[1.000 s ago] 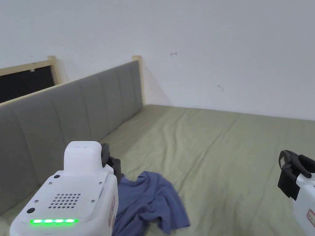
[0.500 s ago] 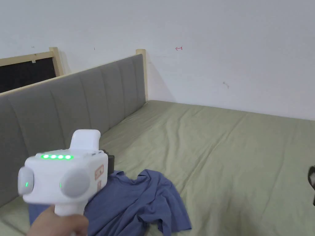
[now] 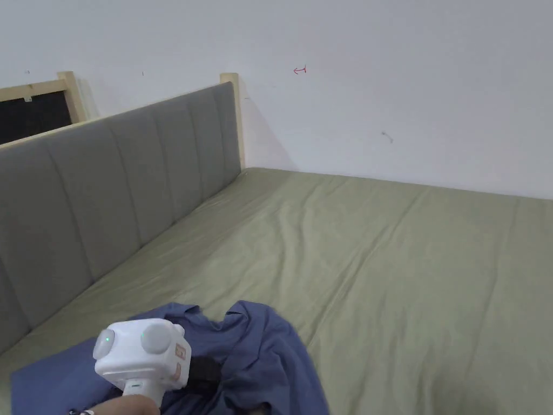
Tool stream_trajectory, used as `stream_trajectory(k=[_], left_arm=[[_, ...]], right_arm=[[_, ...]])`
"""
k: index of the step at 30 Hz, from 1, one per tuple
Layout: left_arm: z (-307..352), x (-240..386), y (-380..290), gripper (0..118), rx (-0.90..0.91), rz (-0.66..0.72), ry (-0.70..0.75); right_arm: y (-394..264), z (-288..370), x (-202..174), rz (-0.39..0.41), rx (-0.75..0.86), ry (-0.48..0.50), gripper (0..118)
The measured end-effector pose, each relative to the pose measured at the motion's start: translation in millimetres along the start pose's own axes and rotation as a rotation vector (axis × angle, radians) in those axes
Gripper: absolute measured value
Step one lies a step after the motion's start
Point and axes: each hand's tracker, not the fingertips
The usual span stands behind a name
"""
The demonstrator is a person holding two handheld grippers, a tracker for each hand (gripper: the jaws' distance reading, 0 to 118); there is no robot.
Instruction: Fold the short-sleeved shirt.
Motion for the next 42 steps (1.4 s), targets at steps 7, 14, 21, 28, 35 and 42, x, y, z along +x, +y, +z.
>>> stream_trajectory(k=[7, 14, 21, 28, 35, 42], left_arm=[[36.4, 19.6, -29.6, 118, 0.112, -0.050, 0.064], [81.9, 13.7, -42.6, 3, 0.291, -0.122, 0.130], [187.0, -17.1, -47.7, 3, 0.683, -0.155, 0.073], [314.8, 89.7, -30.8, 3, 0.936, -0.330, -0.187], [381.4, 244.7, -25.6, 3, 1.027, -0.536, -0.524], [356.4, 387.1, -30.5, 3, 0.843, -0.730, -0.738]], right_arm=[[-4.1, -1.6, -1.1, -0.009, -0.010, 0.029, 0], [-0.8, 6.3, 7.1, -0.024, 0.010, 0.034, 0], [-1.5, 25.1, 25.9, -0.057, 0.051, 0.005, 0], [4.2, 52.4, 49.5, -0.142, 0.162, -0.056, 0], [9.0, 92.2, 76.3, -0.196, 0.239, -0.114, 0], [1.8, 121.6, 106.7, -0.215, 0.276, -0.189, 0]])
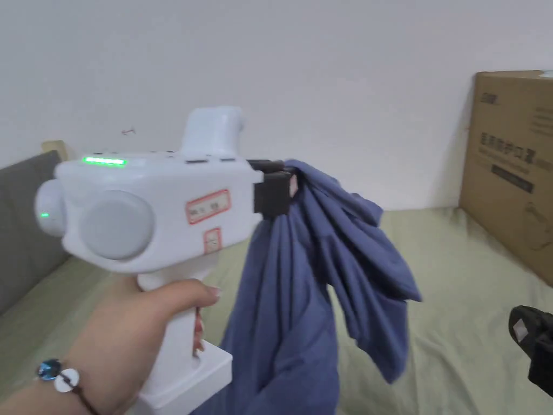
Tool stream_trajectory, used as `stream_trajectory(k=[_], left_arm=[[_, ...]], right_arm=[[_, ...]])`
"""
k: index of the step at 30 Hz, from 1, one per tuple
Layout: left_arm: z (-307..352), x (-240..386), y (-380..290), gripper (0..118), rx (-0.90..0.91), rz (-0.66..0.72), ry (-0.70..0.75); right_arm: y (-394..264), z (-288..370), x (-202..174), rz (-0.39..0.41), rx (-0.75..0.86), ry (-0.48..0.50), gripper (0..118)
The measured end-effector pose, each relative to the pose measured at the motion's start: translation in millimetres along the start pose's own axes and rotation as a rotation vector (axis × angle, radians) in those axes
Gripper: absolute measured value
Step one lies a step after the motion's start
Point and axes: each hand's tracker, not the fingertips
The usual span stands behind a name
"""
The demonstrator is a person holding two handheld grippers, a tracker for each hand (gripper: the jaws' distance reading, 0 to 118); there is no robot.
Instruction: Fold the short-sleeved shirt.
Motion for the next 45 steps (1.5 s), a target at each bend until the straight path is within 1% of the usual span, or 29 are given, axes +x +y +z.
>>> stream_trajectory(k=[3, 4, 6, 9, 11, 14, 15, 16, 17, 18, 19, 20, 22, 24, 27, 28, 29, 30, 31, 32, 33, 37, 39, 41, 43, 45], left_arm=[[-62.1, 15.7, -32.6, 3, -0.203, -0.015, -0.022], [-83.3, 17.1, -49.3, 3, -0.292, 0.005, -0.024], [-123.7, 12.2, -95.7, 3, -0.503, 0.093, -0.015], [-165.4, -4.1, -177.3, 3, -0.817, 0.286, -0.002], [-173.7, -23.4, -228.0, 4, -0.943, 0.487, 0.011], [-158.5, -47.9, -266.6, 6, -0.904, 0.744, 0.068], [-154.0, -54.9, -271.5, 10, -0.892, 0.818, 0.066], [-148.9, -61.2, -273.7, 34, -0.862, 0.869, 0.061], [-142.1, -63.1, -271.4, 72, -0.830, 0.900, 0.051], [-139.1, -64.6, -268.3, 108, -0.823, 0.892, 0.045], [-133.0, -67.1, -260.2, 118, -0.795, 0.871, 0.047], [-127.5, -70.8, -248.1, 114, -0.738, 0.852, 0.042], [-114.8, -73.3, -223.7, 113, -0.669, 0.794, 0.052], [-92.4, -73.0, -194.0, 113, -0.548, 0.692, 0.085], [-44.2, -62.1, -153.8, 112, -0.326, 0.462, 0.197], [-25.1, -55.0, -146.2, 104, -0.245, 0.378, 0.239], [-2.1, -45.5, -141.8, 91, -0.135, 0.286, 0.307], [15.0, -36.8, -141.7, 72, -0.054, 0.217, 0.365], [29.5, -28.5, -145.3, 41, 0.003, 0.162, 0.415], [41.5, -21.2, -150.2, 17, 0.037, 0.116, 0.464], [50.4, -17.5, -157.6, 0, 0.050, 0.098, 0.495], [83.0, -2.3, -188.2, 0, 0.130, 0.185, 0.551], [87.8, 5.9, -200.8, 0, 0.106, 0.180, 0.622], [88.0, 7.1, -209.9, 0, 0.089, 0.200, 0.607], [89.9, 6.9, -214.7, 0, 0.084, 0.250, 0.579], [88.9, 7.8, -214.5, 0, 0.085, 0.244, 0.598]], right_arm=[[-3.9, 2.2, 17.0, 0.004, -0.007, -0.045, 0], [-6.9, 1.5, 22.7, 0.006, -0.018, -0.060, 0], [-14.9, -1.3, 33.9, -0.006, -0.051, -0.082, 0], [-32.3, -7.2, 46.3, -0.038, -0.109, -0.103, 0], [-45.0, -12.6, 51.7, -0.053, -0.157, -0.109, 0], [-59.6, -18.5, 54.1, -0.059, -0.202, -0.094, 0], [-63.0, -20.0, 53.4, -0.056, -0.210, -0.091, 0], [-65.6, -21.6, 51.9, -0.051, -0.218, -0.089, 0], [-66.9, -23.5, 49.8, -0.046, -0.223, -0.087, 0], [-67.2, -24.7, 48.1, -0.043, -0.226, -0.083, 0], [-66.8, -26.3, 45.8, -0.041, -0.227, -0.080, 0], [-65.1, -27.7, 43.2, -0.041, -0.226, -0.076, 0], [-59.1, -29.4, 37.9, -0.039, -0.218, -0.064, 0], [-50.3, -30.0, 31.3, -0.026, -0.196, -0.053, 0], [-35.9, -26.2, 21.2, 0.004, -0.126, -0.046, 0], [-32.3, -23.9, 18.1, 0.009, -0.090, -0.044, 0], [-30.0, -21.1, 15.0, 0.009, -0.055, -0.045, 0], [-28.6, -18.2, 12.0, 0.008, -0.027, -0.050, 0], [-28.4, -15.3, 8.8, 0.001, -0.002, -0.057, 0], [-29.3, -12.1, 5.7, -0.008, 0.026, -0.065, 0], [-31.0, -9.0, 2.8, -0.012, 0.054, -0.077, 0], [-42.0, -0.8, -5.5, -0.015, 0.147, -0.116, 0], [-47.4, -1.7, -9.1, -0.002, 0.157, -0.146, 0], [-50.2, -3.4, -12.5, 0.016, 0.147, -0.174, 0], [-52.0, -4.2, -13.6, 0.014, 0.147, -0.178, 0], [-51.7, -3.8, -13.7, 0.005, 0.148, -0.175, 0]])
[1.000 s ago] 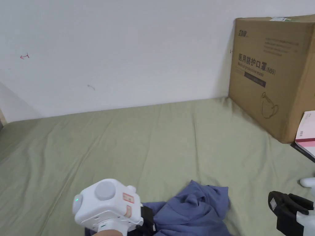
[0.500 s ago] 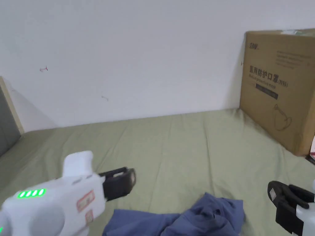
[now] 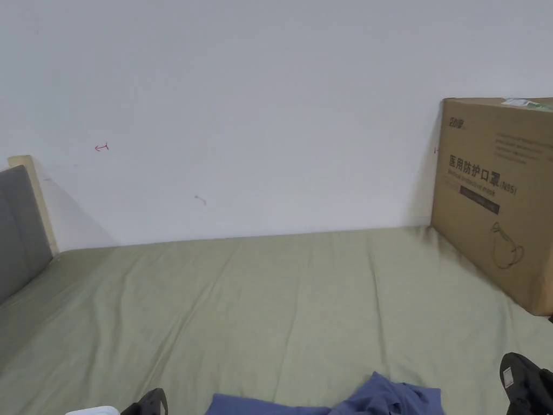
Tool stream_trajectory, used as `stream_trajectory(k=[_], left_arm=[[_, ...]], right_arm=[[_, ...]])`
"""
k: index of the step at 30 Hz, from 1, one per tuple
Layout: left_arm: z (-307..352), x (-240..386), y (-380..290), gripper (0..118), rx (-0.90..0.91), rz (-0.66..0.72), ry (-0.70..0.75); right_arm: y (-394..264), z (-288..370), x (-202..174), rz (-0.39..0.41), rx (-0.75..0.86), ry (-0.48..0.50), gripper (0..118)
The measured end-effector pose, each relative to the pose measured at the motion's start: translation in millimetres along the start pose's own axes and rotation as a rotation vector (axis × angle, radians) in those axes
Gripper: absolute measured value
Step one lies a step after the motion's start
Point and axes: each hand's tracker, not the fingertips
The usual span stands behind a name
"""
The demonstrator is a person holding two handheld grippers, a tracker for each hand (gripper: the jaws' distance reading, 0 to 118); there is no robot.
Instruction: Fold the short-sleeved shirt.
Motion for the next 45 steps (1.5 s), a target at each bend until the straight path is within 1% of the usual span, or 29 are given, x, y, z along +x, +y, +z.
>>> stream_trajectory(k=[3, 5, 7, 9, 10, 11, 13, 14, 15, 16, 17, 20, 21, 25, 26, 27, 28, 30, 32, 33, 34, 35, 36, 37, 39, 40, 42, 43, 45], left_arm=[[-4.7, -2.0, 9.5, 0, 0.010, -0.005, 0.016], [-24.5, -4.7, 30.1, 0, -0.021, 0.014, -0.029], [-67.0, -10.9, 53.9, 0, -0.205, 0.028, -0.092], [-126.9, -19.3, 65.9, 0, -0.484, 0.069, -0.144], [-158.7, -26.0, 62.7, 0, -0.621, 0.113, -0.224], [-189.2, -30.8, 55.9, 0, -0.756, 0.128, -0.250], [-231.2, -31.9, 34.1, 0, -0.894, 0.099, -0.221], [-249.2, -32.5, 23.7, 16, -0.926, 0.056, -0.196], [-259.7, -33.2, 15.5, 55, -0.933, 0.040, -0.173], [-269.9, -30.7, 2.1, 102, -0.942, 0.015, -0.126], [-281.9, -31.0, -8.2, 111, -0.948, 0.039, -0.118], [-304.8, -33.2, -35.3, 109, -0.974, 0.111, -0.132], [-312.2, -31.4, -43.6, 109, -0.975, 0.101, -0.130], [-331.4, -5.4, -90.0, 112, -1.033, -0.086, -0.121], [-332.4, 3.6, -102.5, 113, -1.058, -0.179, -0.103], [-327.5, 11.1, -105.6, 113, -1.020, -0.268, -0.106], [-317.6, 16.8, -104.7, 113, -0.975, -0.303, -0.098], [-310.6, 18.9, -104.7, 111, -0.956, -0.239, -0.051], [-299.2, 20.1, -94.4, 96, -0.912, -0.254, -0.081], [-292.1, 22.1, -89.0, 84, -0.884, -0.286, -0.080], [-284.2, 23.3, -83.4, 59, -0.851, -0.335, -0.072], [-275.7, 22.5, -79.1, 35, -0.830, -0.344, -0.117], [-270.1, 18.3, -74.4, 1, -0.809, -0.375, -0.115], [-262.2, 15.3, -70.1, 2, -0.816, -0.320, -0.207], [-241.0, 11.6, -62.9, 2, -0.773, -0.273, -0.228], [-232.2, 9.9, -58.4, 2, -0.728, -0.265, -0.237], [-209.7, 3.8, -46.2, 2, -0.636, -0.228, -0.239], [-200.6, 0.3, -40.4, 2, -0.615, -0.192, -0.248], [-187.7, -4.4, -33.1, 2, -0.601, -0.136, -0.277]], right_arm=[[2.9, -3.6, -2.2, -0.004, -0.012, 0.004, 0], [7.2, -8.9, -2.9, -0.006, -0.037, 0.014, 0], [11.4, -15.9, -0.9, -0.052, -0.096, 0.063, 0], [15.1, -23.8, 4.3, -0.080, -0.140, 0.118, 0], [16.4, -27.6, 6.2, -0.078, -0.158, 0.121, 0], [17.5, -31.1, 7.7, -0.073, -0.162, 0.112, 0], [17.1, -36.2, 11.4, -0.078, -0.175, 0.109, 0], [15.7, -38.5, 13.9, -0.086, -0.180, 0.107, 0], [13.9, -40.3, 16.2, -0.095, -0.184, 0.107, 0], [11.2, -42.5, 18.8, -0.103, -0.189, 0.107, 0], [8.1, -43.9, 20.1, -0.105, -0.196, 0.102, 0], [-0.4, -51.0, 25.7, -0.104, -0.251, 0.072, 0], [-2.6, -52.5, 27.5, -0.110, -0.264, 0.068, 0], [-10.2, -56.3, 35.2, -0.123, -0.281, 0.058, 0], [-11.8, -57.8, 36.8, -0.117, -0.285, 0.045, 0], [-13.1, -59.7, 38.9, -0.117, -0.290, 0.038, 0], [-14.2, -62.2, 41.5, -0.120, -0.295, 0.032, 0], [-16.5, -67.5, 46.0, -0.127, -0.306, 0.022, 0], [-17.7, -76.9, 48.5, -0.124, -0.324, 0.014, 0], [-17.8, -81.8, 49.6, -0.126, -0.334, 0.028, 0], [-17.7, -88.4, 49.8, -0.125, -0.349, 0.050, 0], [-17.3, -96.6, 49.1, -0.122, -0.368, 0.072, 0], [-16.7, -106.7, 47.9, -0.125, -0.402, 0.104, 0], [-15.9, -118.3, 47.3, -0.130, -0.436, 0.139, 0], [-15.8, -143.1, 42.8, -0.126, -0.488, 0.154, 0], [-16.8, -158.9, 39.9, -0.118, -0.534, 0.157, 20], [-25.3, -199.6, 39.2, -0.152, -0.673, 0.178, 100], [-35.0, -221.2, 38.9, -0.176, -0.759, 0.167, 118], [-55.7, -259.3, 41.9, -0.237, -0.884, 0.149, 118]])
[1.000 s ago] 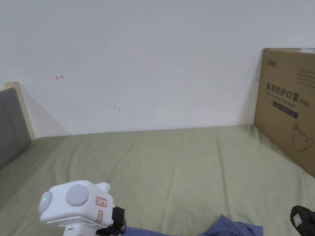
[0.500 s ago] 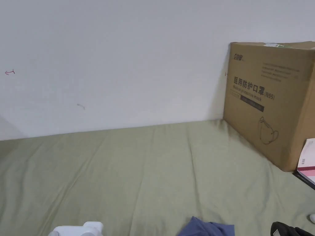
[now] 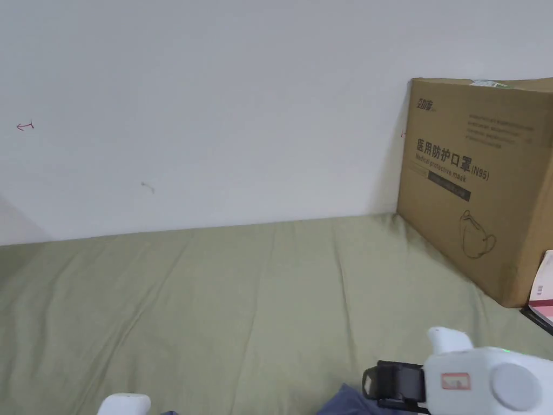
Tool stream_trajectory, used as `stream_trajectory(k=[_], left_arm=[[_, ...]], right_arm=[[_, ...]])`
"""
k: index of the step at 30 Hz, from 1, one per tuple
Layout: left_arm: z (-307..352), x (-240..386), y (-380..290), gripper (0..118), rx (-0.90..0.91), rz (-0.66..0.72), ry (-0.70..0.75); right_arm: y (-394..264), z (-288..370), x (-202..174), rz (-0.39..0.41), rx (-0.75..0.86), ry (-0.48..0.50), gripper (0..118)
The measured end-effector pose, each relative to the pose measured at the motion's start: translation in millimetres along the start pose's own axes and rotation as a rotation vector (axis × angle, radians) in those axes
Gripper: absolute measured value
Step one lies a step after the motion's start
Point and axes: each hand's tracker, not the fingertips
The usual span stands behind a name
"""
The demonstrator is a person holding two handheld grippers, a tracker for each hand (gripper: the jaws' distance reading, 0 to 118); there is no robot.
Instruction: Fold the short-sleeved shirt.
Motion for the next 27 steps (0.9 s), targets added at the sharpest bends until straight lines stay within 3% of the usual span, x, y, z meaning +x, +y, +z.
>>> stream_trajectory(k=[1, 4, 6, 7, 8, 9, 10, 13, 15, 21, 27], left_arm=[[5.3, 0.1, -1.0, 2, -0.005, 0.003, 0.004], [10.4, 0.2, -3.0, 2, -0.023, 0.011, -0.008], [12.3, -0.3, -4.4, 2, -0.037, 0.005, -0.013], [9.4, -0.7, -5.0, 2, -0.043, -0.004, -0.010], [9.1, -2.7, -5.0, 2, -0.050, -0.013, -0.006], [8.7, -5.9, -4.7, 2, -0.058, -0.015, -0.003], [8.3, -10.1, -4.0, 2, -0.067, -0.012, -0.002], [7.6, -24.9, 2.3, 2, -0.079, 0.051, 0.002], [15.1, -34.1, 12.7, 2, -0.038, 0.109, 0.015], [62.3, -52.2, 66.8, 2, 0.132, 0.151, 0.028], [110.8, -55.0, 147.7, 2, 0.263, 0.097, 0.057]], right_arm=[[5.0, -18.4, 1.3, -0.022, -0.033, -0.024, 118], [12.6, -73.1, 7.6, 0.027, -0.214, -0.101, 113], [8.2, -92.6, 7.0, 0.128, -0.280, -0.118, 77], [4.1, -94.0, 4.2, 0.216, -0.267, -0.131, 64], [-0.6, -85.4, 2.0, 0.307, -0.220, -0.232, 45], [0.7, -77.7, -0.3, 0.318, -0.200, -0.158, 12], [4.1, -68.1, -2.5, 0.343, -0.205, -0.102, 13], [4.9, -27.2, -17.9, 0.429, -0.124, -0.084, 13], [13.3, 7.7, -21.8, 0.432, -0.037, -0.055, 13], [56.2, 105.1, -31.1, 0.325, 0.185, 0.028, 13], [110.6, 176.2, -26.4, 0.231, 0.359, 0.026, 13]])
